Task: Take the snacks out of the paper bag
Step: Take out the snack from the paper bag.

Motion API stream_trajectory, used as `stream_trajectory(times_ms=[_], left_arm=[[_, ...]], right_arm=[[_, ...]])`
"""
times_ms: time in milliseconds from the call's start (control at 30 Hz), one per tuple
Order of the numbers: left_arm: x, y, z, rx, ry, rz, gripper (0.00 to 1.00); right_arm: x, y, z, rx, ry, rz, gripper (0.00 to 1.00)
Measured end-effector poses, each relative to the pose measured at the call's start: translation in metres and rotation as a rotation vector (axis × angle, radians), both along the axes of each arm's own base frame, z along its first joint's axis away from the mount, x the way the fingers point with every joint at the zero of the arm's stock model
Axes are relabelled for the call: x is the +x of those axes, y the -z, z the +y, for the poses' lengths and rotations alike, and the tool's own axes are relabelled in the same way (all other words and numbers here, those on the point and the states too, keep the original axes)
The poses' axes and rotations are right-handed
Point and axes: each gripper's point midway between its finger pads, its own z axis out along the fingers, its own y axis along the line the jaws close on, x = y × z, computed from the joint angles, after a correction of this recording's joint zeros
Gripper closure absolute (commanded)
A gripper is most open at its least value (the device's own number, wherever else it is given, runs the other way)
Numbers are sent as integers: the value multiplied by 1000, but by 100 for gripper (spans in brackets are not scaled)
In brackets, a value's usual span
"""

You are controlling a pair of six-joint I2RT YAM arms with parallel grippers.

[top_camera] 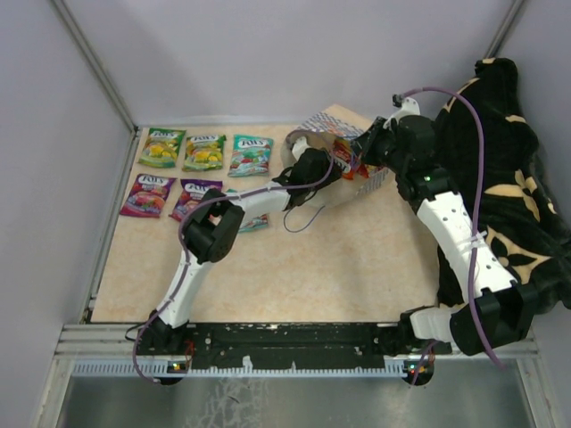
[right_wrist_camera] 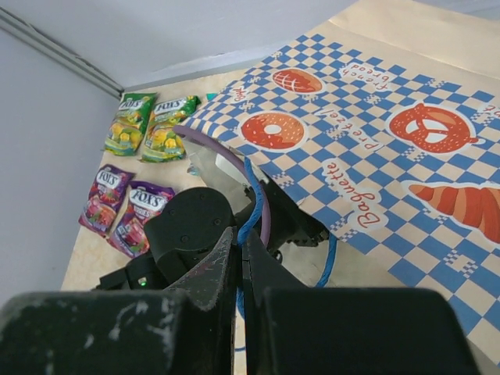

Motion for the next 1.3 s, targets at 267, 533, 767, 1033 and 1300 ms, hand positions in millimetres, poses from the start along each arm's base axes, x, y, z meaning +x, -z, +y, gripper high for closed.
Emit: stream_trajectory(times_ms=[267,533,767,1033,1300], left_arm=[[0,21,-31,-189,-9,189,31],[21,28,-49,-303,-62,255,30],[38,33,-63,-420,-63,223,55],[48,39,-73,-446,-18,162,100],[38,40,-58,-412,26,113,100]], right_arm=[[0,5,0,-1,0,5,99],[-3,30,1,-2,-7,59,99],[-4,29,3,6,-13,57,99],[-9,28,2,8,-15,50,99],[-10,28,2,8,-18,51,99]])
